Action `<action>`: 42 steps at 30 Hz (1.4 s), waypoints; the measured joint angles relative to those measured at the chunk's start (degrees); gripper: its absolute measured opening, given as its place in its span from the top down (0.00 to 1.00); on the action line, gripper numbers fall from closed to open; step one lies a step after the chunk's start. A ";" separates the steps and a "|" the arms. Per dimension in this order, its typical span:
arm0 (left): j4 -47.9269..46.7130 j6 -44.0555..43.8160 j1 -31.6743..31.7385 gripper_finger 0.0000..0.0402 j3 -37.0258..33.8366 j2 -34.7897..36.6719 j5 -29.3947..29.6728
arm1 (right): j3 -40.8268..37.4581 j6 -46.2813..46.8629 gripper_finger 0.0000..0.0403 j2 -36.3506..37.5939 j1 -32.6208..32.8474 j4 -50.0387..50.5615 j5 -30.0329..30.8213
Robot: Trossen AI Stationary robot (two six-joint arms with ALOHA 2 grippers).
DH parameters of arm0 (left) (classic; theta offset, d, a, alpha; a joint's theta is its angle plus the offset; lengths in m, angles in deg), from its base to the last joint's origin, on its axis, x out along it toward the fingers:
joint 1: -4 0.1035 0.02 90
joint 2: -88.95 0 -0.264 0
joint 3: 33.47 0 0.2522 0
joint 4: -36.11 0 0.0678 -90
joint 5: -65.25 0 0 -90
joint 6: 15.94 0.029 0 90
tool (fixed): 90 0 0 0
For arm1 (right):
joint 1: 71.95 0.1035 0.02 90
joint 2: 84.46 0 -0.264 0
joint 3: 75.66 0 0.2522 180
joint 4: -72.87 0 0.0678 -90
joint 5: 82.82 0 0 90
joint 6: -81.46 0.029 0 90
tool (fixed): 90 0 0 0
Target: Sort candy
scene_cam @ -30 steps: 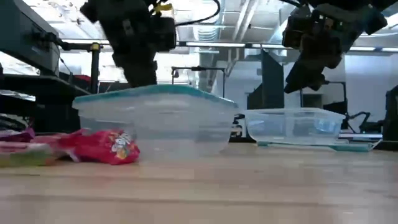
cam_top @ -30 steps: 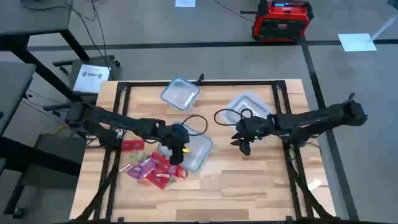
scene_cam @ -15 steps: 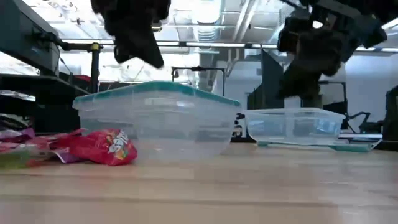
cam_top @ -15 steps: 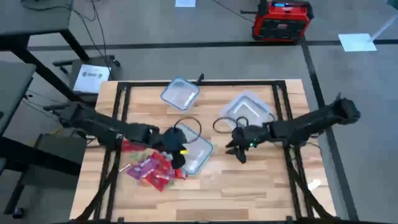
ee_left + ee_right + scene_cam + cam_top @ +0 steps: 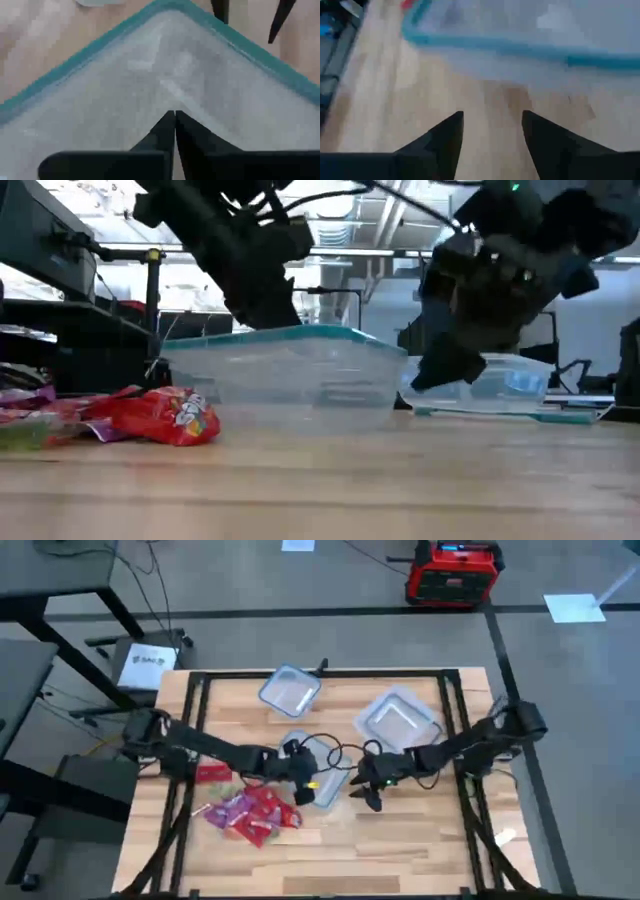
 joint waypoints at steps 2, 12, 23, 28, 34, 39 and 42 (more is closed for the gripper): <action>-0.20 2.60 0.64 1.00 -0.01 0.38 -0.89 | 0.01 -1.02 0.53 -2.03 -0.80 -2.25 1.12; 1.03 9.30 0.15 1.00 -0.09 2.82 -9.14 | -0.19 -4.10 0.53 -6.40 -4.06 -14.41 0.30; -8.49 -23.99 -2.95 1.00 -0.17 12.91 -9.26 | 0.09 -5.21 0.53 -6.01 -0.16 -23.69 -5.21; -10.57 -28.88 -8.56 1.00 -0.45 10.75 -5.41 | 0.09 -5.25 0.53 -6.01 -1.19 -22.96 -4.96; -9.04 -20.98 -11.46 1.00 -0.35 4.64 -0.73 | 0.04 -5.45 0.53 -6.00 -2.27 -20.37 -4.96; -12.97 -7.63 -10.29 1.00 -0.10 2.79 -1.39 | 0.03 -5.23 0.53 -5.99 -1.62 -19.86 -4.99; -13.86 -1.80 -8.27 1.00 -0.17 3.20 -1.14 | 0.91 -4.36 0.53 -6.12 -0.02 -20.60 -5.01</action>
